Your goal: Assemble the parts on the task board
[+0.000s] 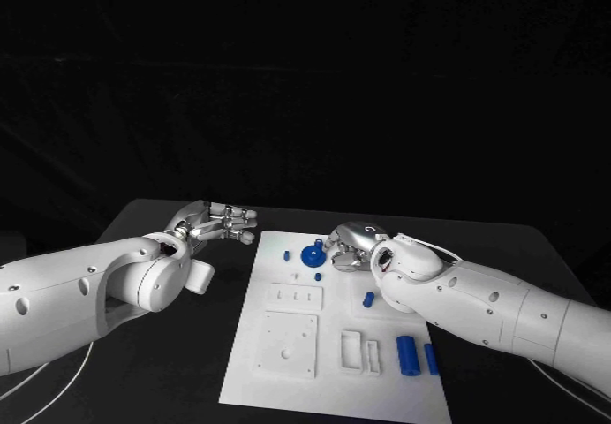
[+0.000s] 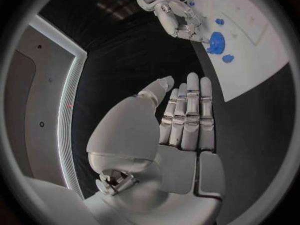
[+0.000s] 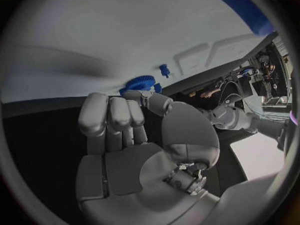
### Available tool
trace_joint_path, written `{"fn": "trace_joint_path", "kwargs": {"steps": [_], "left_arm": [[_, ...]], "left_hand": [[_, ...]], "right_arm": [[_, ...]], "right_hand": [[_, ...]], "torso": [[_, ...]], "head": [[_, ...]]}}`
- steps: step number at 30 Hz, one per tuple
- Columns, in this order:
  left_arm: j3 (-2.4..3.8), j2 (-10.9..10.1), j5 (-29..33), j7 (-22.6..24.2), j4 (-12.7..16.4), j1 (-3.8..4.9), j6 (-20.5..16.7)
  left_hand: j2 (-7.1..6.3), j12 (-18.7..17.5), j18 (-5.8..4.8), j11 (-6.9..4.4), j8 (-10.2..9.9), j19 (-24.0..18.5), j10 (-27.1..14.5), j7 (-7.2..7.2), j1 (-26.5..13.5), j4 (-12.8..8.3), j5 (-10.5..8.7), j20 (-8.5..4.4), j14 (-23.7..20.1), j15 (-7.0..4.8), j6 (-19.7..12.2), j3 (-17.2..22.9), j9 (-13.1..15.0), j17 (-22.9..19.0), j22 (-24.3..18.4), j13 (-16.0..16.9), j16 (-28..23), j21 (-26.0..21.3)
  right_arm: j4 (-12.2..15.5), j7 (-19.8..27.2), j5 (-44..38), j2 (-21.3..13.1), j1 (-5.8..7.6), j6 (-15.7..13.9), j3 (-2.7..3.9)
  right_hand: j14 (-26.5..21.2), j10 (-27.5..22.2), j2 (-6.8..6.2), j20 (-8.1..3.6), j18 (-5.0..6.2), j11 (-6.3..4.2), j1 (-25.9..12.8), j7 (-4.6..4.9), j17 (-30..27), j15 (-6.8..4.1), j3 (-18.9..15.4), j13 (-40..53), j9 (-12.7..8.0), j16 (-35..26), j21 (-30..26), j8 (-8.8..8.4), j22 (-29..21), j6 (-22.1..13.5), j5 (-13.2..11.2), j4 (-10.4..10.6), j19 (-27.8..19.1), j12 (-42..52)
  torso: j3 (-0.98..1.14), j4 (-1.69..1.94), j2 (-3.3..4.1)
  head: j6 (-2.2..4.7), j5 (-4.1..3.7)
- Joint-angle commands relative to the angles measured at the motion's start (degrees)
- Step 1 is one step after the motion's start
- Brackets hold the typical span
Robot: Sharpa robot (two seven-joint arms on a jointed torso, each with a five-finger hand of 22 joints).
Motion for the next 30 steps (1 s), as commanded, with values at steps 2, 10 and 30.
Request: {"fn": "trace_joint_path", "kwargs": {"steps": [2, 10, 30], "left_arm": [[0.05, 0.1, -0.1, 0.4, 0.2, 0.14, 0.3], [0.06, 0.1, -0.1, 0.4, 0.1, 0.14, 0.3], [0.04, 0.1, -0.3, 1.9, -0.9, 0.13, 1.6]], "left_hand": [[0.13, -0.1, 0.64, -0.04, -0.2, -0.4, -0.3, -0.02, -0.5, -0.2, 0.25, 0.01, 0.1, -0.09, -0.1, 0.2, 0.0, 0.1, 0.1, 0.1, 0.1, 0.2], [0.13, -0.1, 0.64, -0.04, -0.2, -0.4, -0.3, -0.02, -0.5, -0.2, 0.25, 0.01, 0.1, -0.09, -0.1, 0.2, 0.0, 0.1, 0.1, 0.1, 0.1, 0.2], [-0.46, -0.1, 0.48, -0.04, -0.2, 0.9, -0.3, -0.11, -0.9, -0.4, -2.55, 0.2, 0.0, 0.0, -0.2, -1.3, 0.0, 0.1, -1.0, 0.1, 0.2, -2.2]], "right_arm": [[-0.4, -0.2, -0.7, 0.4, -0.02, 5.1, 0.0], [0.0, -0.5, -1.0, 0.4, -0.02, 3.1, -0.01], [5.8, 9.5, 15.0, -8.8, 0.06, -6.5, 4.32]], "right_hand": [[0.0, -0.1, 0.28, -0.47, 0.12, -0.43, -0.2, -0.21, 0.0, -0.4, 0.4, 0.0, 0.0, -0.4, 0.3, -0.2, 7.3, -0.3, -0.1, 0.0, 0.9, -0.2], [0.0, 0.0, 0.21, -0.55, 0.08, -0.4, -0.2, -0.08, 0.2, -0.43, 0.5, 0.1, 0.0, -0.3, 0.7, -0.17, 7.3, 0.0, 0.5, -0.1, 0.9, 0.0], [0.5, 1.1, -2.25, 2.51, 0.58, 2.95, 13.4, 2.61, 0.3, 2.52, -35.6, 0.8, -0.1, 0.4, -1.1, -0.24, 6.5, 2.1, -18.8, 5.8, 1.8, 1.4]], "torso": [[0.0, -0.06, -0.03], [0.04, -0.13, -0.06], [0.39, -0.68, -0.15]], "head": [[0.05, 0.18], [0.11, 0.34], [0.7, -1.26]]}}
